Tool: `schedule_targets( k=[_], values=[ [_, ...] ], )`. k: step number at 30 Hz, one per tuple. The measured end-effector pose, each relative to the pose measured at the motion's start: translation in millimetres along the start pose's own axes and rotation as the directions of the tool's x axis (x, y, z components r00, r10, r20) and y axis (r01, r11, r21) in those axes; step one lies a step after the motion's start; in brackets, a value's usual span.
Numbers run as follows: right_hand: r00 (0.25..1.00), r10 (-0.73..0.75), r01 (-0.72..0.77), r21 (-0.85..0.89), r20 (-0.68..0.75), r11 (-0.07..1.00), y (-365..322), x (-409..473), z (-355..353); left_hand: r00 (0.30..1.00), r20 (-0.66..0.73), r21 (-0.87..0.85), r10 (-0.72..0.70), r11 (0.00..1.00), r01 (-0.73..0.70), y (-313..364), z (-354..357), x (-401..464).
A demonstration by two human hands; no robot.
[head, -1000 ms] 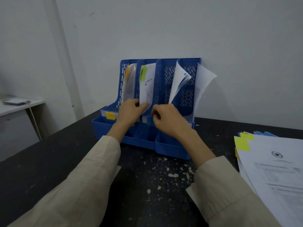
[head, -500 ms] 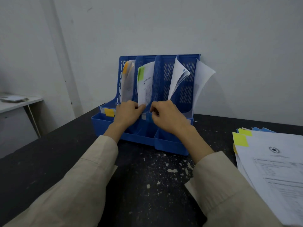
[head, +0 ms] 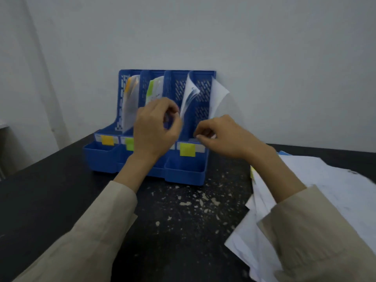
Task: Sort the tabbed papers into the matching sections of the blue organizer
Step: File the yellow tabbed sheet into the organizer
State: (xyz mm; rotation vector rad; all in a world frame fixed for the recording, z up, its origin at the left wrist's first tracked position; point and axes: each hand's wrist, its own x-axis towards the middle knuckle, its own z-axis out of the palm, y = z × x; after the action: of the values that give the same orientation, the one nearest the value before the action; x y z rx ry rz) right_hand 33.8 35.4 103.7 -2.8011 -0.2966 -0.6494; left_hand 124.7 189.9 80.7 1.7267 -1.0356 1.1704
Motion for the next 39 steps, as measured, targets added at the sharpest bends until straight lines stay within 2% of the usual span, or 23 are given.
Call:
schedule_targets(
  k=[2,5,9,12,16,18,19,21,24,27,32,36,39],
  values=[
    [0.996,0.087,-0.087,-0.014,-0.025,0.996,14,-23,-17,0.993,0.107,-0.105,0.048,0.994,-0.037,29,16,5],
    [0.963,0.263,-0.264,-0.009,-0.057,0.964,40,-53,-36,0.958,0.283,-0.251,0.048,0.968,0.026,66,39,2],
    [0.850,0.524,-0.522,0.040,-0.055,0.852,83,-87,-59,0.866,0.493,-0.337,0.079,0.936,0.107,96,72,-26],
    [0.677,0.735,-0.735,0.018,-0.038,0.678,121,-112,-69,0.710,0.684,-0.319,0.166,0.944,0.087,107,91,-54],
    [0.338,0.939,-0.923,-0.174,0.064,0.344,154,-153,-71,0.426,0.867,-0.297,0.259,0.954,0.024,113,100,-71],
    [0.191,0.975,-0.961,-0.183,0.114,0.210,162,-171,-70,0.343,0.903,-0.278,0.260,0.961,0.003,114,102,-75],
    [0.152,0.981,-0.972,-0.162,0.121,0.170,166,-178,-70,0.314,0.913,-0.273,0.259,0.962,0.001,114,102,-77],
    [0.136,0.985,-0.988,-0.061,0.103,0.143,172,-189,-70,0.276,0.927,-0.267,0.255,0.964,0.004,113,105,-81],
    [0.132,0.984,-0.991,0.050,0.118,0.127,178,-197,-69,0.259,0.934,-0.258,0.244,0.966,0.020,112,107,-87],
    [0.130,0.986,-0.991,0.028,0.106,0.127,177,-197,-66,0.233,0.947,-0.224,0.221,0.974,-0.015,113,108,-90],
    [0.119,0.987,-0.991,-0.048,0.110,0.125,174,-189,-65,0.148,0.973,-0.172,0.178,0.984,-0.052,114,107,-92],
    [0.119,0.991,-0.993,-0.011,-0.065,0.118,176,-186,-75,0.122,0.979,-0.159,0.163,0.986,-0.042,115,108,-92],
    [0.209,0.955,-0.969,0.089,-0.211,0.232,179,-185,-80,0.140,0.977,-0.162,0.163,0.987,-0.016,115,107,-91]
  ],
)
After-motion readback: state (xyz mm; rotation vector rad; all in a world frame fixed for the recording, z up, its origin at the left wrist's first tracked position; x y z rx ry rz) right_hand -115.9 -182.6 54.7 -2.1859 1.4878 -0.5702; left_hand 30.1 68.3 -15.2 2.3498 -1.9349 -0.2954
